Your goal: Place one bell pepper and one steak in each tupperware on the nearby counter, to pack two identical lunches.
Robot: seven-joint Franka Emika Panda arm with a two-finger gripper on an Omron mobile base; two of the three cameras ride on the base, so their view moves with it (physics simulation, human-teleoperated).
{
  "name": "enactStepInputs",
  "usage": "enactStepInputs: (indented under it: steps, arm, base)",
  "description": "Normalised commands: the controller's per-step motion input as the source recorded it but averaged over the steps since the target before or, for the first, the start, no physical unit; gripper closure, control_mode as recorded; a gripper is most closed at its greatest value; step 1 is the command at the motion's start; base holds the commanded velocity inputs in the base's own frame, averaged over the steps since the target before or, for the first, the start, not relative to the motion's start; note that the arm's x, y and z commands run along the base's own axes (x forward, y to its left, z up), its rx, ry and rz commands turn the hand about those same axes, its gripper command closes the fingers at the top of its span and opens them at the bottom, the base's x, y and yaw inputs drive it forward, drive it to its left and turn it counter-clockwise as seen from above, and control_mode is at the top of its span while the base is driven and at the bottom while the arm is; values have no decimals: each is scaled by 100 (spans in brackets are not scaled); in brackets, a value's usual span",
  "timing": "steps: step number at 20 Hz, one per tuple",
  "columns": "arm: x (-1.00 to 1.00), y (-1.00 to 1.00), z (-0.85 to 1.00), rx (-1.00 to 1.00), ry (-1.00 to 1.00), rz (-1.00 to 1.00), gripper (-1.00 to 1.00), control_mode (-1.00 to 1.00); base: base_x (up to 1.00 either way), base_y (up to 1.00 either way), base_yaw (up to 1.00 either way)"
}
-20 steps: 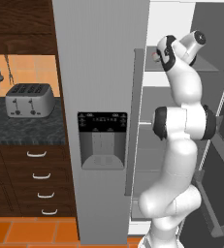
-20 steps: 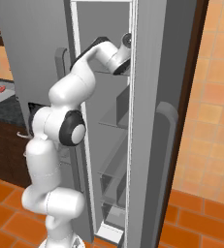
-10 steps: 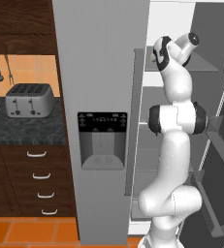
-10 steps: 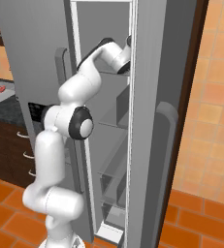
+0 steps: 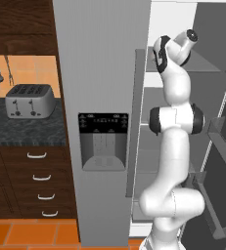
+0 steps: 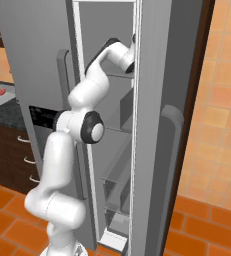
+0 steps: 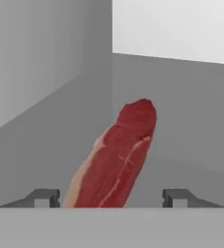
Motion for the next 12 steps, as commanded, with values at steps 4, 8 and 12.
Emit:
enactStepInputs:
  steps: [4,8,12]
  arm:
    - [-56,-9,-86,-9,10,-2,100,-100]
    - [-100,-6,-100,-12,-8,-5,100,-100]
    - [-100,15,-100,-23,-30,-8,100,-100]
  base:
    - [0,0,0]
    - [0,0,0]
    - [0,0,0]
